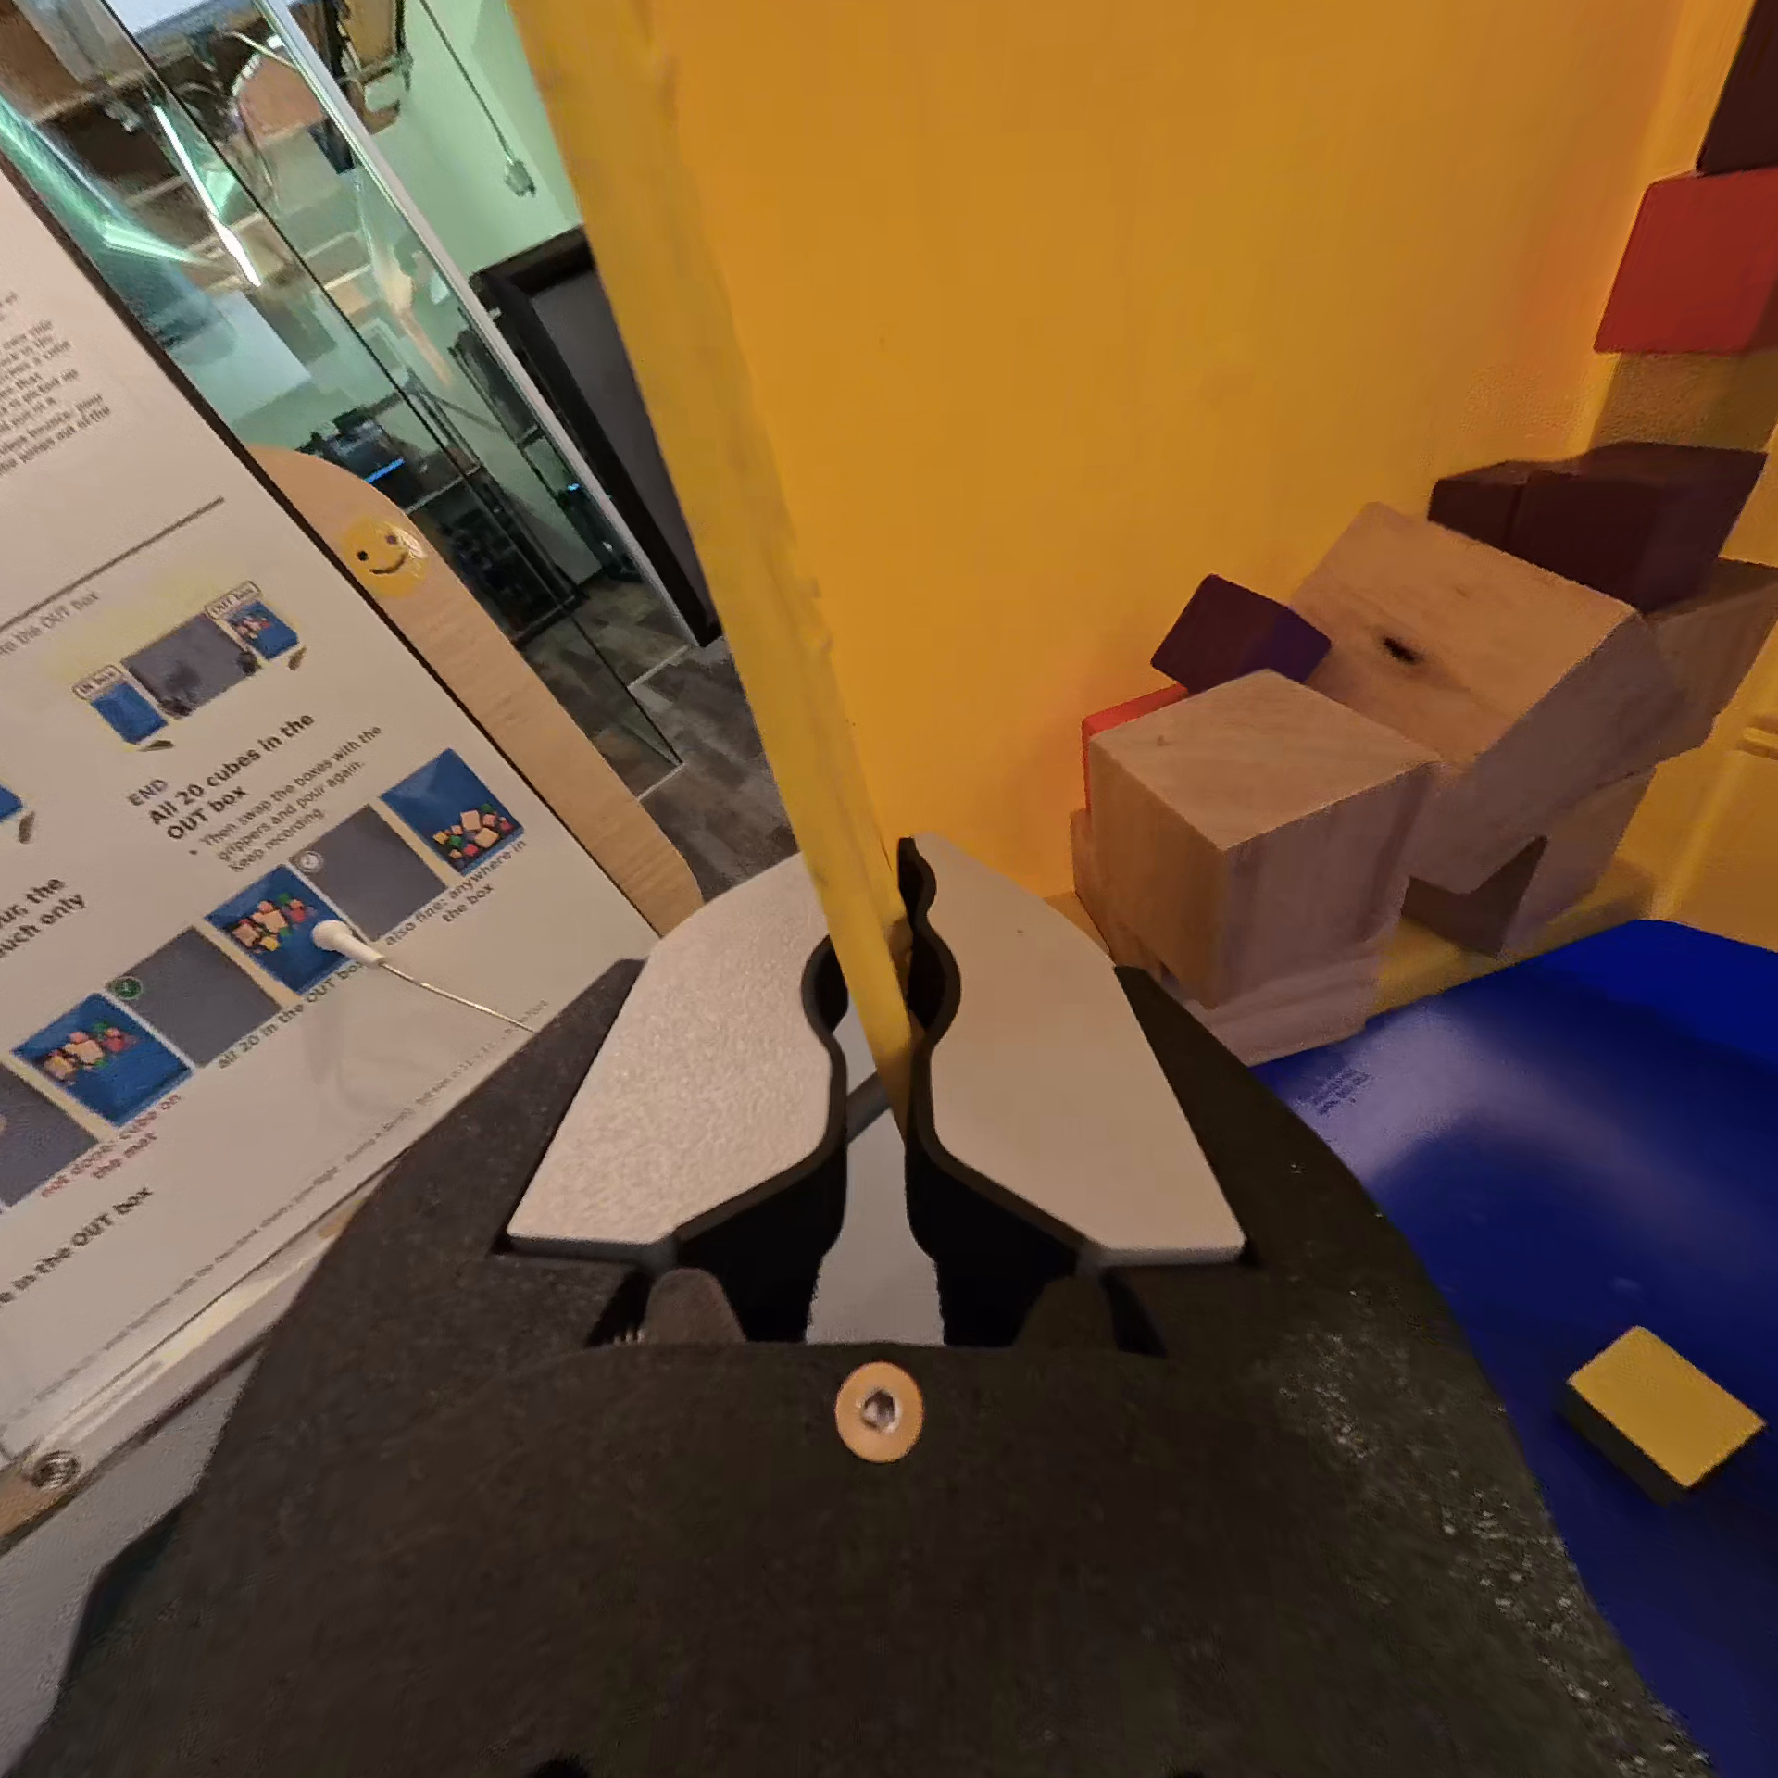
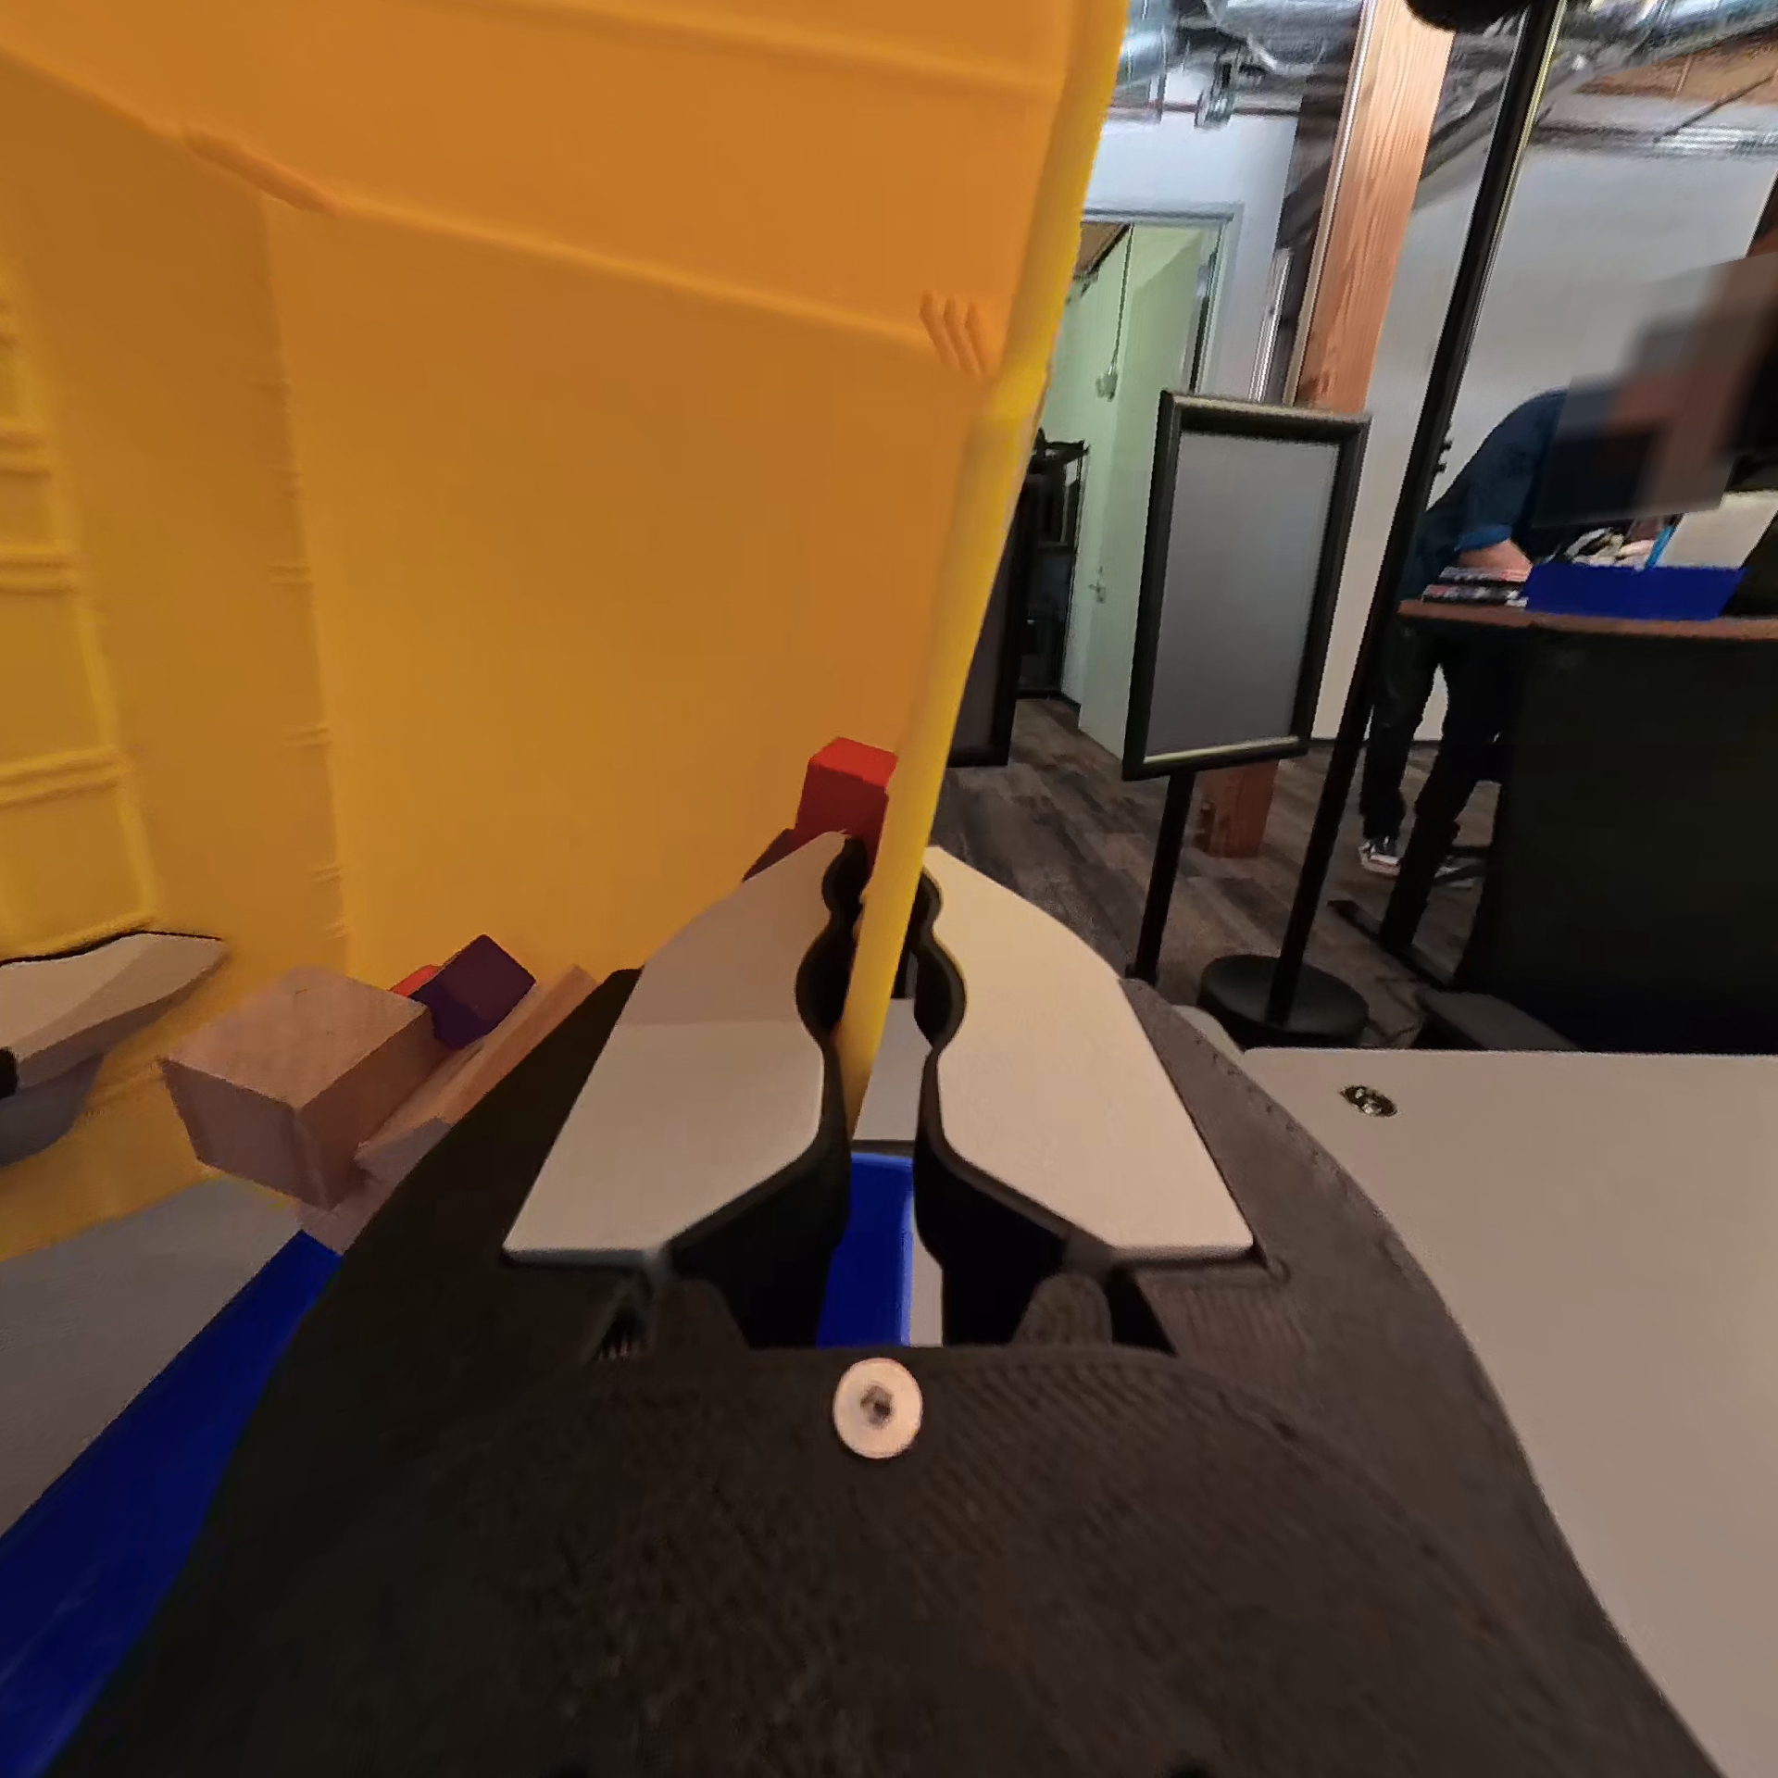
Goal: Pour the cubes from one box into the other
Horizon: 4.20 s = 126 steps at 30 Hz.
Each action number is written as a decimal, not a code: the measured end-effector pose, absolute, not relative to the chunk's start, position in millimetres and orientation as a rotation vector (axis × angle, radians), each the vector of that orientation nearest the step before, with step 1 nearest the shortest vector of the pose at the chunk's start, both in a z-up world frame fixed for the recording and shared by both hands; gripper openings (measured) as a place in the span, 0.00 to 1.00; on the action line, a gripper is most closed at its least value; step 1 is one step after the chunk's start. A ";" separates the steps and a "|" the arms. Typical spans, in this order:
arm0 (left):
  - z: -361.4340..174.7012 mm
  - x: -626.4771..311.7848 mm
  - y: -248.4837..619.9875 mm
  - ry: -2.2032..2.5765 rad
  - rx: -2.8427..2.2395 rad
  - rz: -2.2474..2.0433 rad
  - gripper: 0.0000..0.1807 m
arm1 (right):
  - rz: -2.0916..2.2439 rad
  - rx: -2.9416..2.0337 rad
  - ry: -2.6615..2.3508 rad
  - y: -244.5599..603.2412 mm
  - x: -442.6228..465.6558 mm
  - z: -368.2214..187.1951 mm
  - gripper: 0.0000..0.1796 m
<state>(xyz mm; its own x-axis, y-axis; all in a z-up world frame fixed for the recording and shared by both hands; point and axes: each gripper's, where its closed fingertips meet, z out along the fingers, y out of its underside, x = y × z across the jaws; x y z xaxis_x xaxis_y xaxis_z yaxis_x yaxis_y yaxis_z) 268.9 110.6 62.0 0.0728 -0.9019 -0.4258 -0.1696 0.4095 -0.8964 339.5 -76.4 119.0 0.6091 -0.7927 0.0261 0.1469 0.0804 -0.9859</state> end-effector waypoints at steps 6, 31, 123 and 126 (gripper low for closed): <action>61.1 269.3 113.2 1.411 -1.046 -0.752 0.04 | -0.771 -1.325 0.610 -73.4 338.0 121.0 0.05; 60.6 269.5 110.7 1.374 -1.035 -0.811 0.04 | -0.823 -1.375 0.607 -74.6 334.7 125.3 0.05; 41.3 230.8 101.3 1.660 -1.643 -1.459 0.40 | -0.338 -2.524 1.405 -259.0 446.9 35.3 0.04; 11.8 228.6 123.9 1.705 -1.760 -1.266 0.41 | -0.278 -2.654 1.442 -276.9 441.5 -6.8 0.04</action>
